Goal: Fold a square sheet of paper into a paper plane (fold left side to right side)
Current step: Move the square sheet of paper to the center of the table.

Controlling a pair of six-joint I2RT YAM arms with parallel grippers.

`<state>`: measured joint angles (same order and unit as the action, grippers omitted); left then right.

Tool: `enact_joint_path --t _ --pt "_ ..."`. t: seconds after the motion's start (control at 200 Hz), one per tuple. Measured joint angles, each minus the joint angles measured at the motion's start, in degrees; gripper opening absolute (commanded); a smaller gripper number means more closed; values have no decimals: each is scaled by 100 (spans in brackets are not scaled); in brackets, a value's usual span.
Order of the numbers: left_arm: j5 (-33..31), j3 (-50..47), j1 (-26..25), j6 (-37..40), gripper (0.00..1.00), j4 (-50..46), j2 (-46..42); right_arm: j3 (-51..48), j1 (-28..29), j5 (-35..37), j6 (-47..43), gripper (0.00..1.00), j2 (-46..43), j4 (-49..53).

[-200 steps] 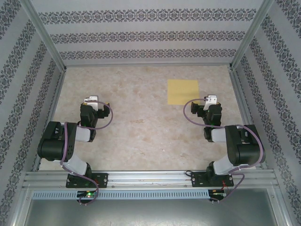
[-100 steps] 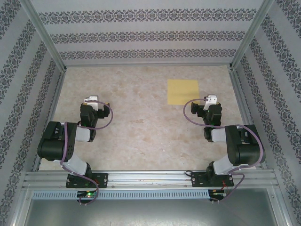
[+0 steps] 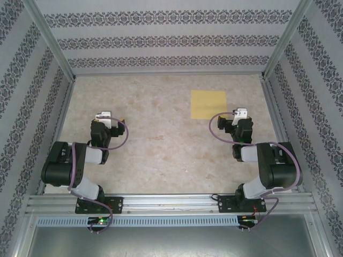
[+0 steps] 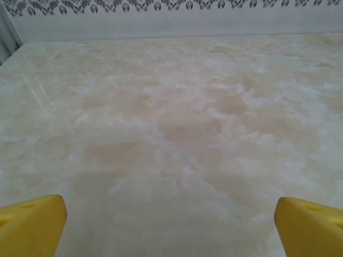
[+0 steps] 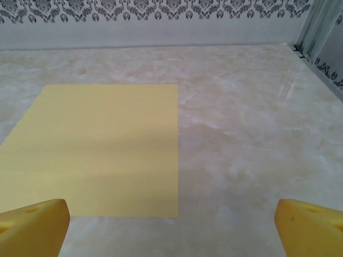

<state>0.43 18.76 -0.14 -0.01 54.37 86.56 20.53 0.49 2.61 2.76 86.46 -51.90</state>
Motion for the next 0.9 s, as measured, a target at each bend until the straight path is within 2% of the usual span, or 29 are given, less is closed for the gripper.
enact_joint_path --t 0.1,0.205,0.33,0.46,0.65,0.769,0.899 --pt "-28 20 0 -50 100 -586 -828 103 0 35 28 98 -457 619" --pt "-85 476 2 -369 100 -1694 -1703 507 0 48 269 98 -1115 1626" --pt "-50 1060 2 -909 100 -2767 -2234 1069 0 -92 680 98 -1611 2765" --pt "192 1438 4 -1519 100 -3886 -2468 1543 -2 -496 1222 98 -1735 3869" --pt "1025 1722 2 -2328 100 -5066 -2420 1945 179 -1333 2083 98 -1252 4736" --pt "1589 1722 -63 -2776 100 -5235 -2275 2441 590 -1565 2334 97 -533 5012" --pt "1996 1720 -354 -3165 100 -5224 -2017 3132 933 -1604 2448 95 291 5121"
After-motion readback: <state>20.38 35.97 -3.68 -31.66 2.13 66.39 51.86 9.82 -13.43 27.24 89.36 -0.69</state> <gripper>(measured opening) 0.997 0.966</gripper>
